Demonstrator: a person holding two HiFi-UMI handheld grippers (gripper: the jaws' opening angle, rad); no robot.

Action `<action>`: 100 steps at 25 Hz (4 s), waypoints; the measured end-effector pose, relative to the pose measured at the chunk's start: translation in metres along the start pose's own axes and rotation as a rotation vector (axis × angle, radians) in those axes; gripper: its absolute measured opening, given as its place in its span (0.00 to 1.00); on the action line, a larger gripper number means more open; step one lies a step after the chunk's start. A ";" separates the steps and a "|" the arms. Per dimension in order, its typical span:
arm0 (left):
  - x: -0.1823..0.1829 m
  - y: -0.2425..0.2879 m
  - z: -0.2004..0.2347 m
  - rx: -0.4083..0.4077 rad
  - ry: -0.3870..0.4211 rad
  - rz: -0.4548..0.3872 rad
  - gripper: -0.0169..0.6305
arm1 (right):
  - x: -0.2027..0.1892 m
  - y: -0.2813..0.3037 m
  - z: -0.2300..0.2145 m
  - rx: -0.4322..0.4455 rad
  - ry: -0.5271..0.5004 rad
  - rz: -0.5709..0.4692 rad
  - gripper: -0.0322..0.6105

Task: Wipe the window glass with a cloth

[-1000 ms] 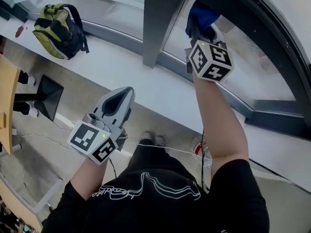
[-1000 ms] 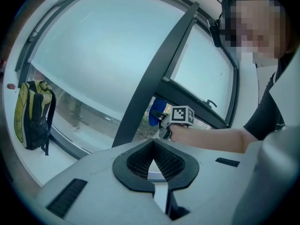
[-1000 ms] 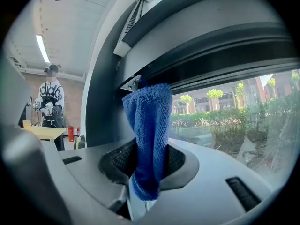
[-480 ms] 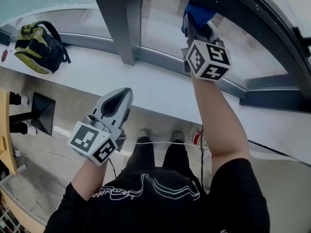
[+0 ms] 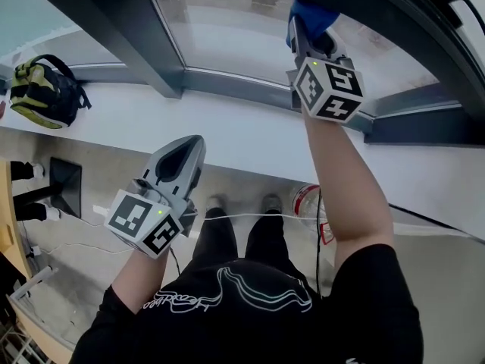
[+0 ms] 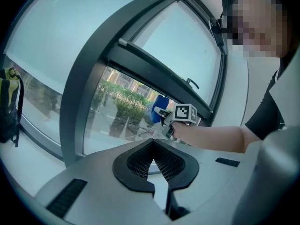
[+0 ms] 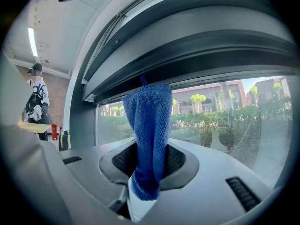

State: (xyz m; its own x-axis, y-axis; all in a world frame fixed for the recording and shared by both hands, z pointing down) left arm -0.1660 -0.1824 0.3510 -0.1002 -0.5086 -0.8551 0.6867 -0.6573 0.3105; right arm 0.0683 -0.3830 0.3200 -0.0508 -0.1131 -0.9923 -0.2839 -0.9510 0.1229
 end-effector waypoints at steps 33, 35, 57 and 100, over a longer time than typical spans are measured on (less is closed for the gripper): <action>-0.027 0.178 -0.215 -0.134 0.051 0.082 0.03 | -0.010 -0.179 -0.304 -0.207 0.044 -0.046 0.19; -0.027 0.184 -0.224 -0.140 0.059 0.088 0.03 | -0.012 -0.191 -0.324 -0.242 0.055 -0.047 0.20; -0.039 0.203 -0.211 -0.188 0.038 0.034 0.03 | -0.048 -0.240 -0.355 -0.383 0.083 -0.018 0.19; -0.075 -0.068 0.132 0.195 -0.111 -0.091 0.03 | -0.073 0.144 0.245 0.303 -0.028 -0.051 0.20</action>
State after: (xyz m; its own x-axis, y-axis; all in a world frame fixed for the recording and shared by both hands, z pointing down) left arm -0.2998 -0.1726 0.4490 -0.2409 -0.4930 -0.8360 0.5203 -0.7928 0.3175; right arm -0.2037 -0.4413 0.4145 -0.0543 -0.0560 -0.9970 -0.5593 -0.8254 0.0768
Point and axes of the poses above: the fingertips, and each gripper's own axes: y forward along the fingers, z to its left, x out of its top, the point moved 5 cm from there along -y, backward along the fingers, and after that the axes turned 3 degrees about z, right-handed, at the moved point
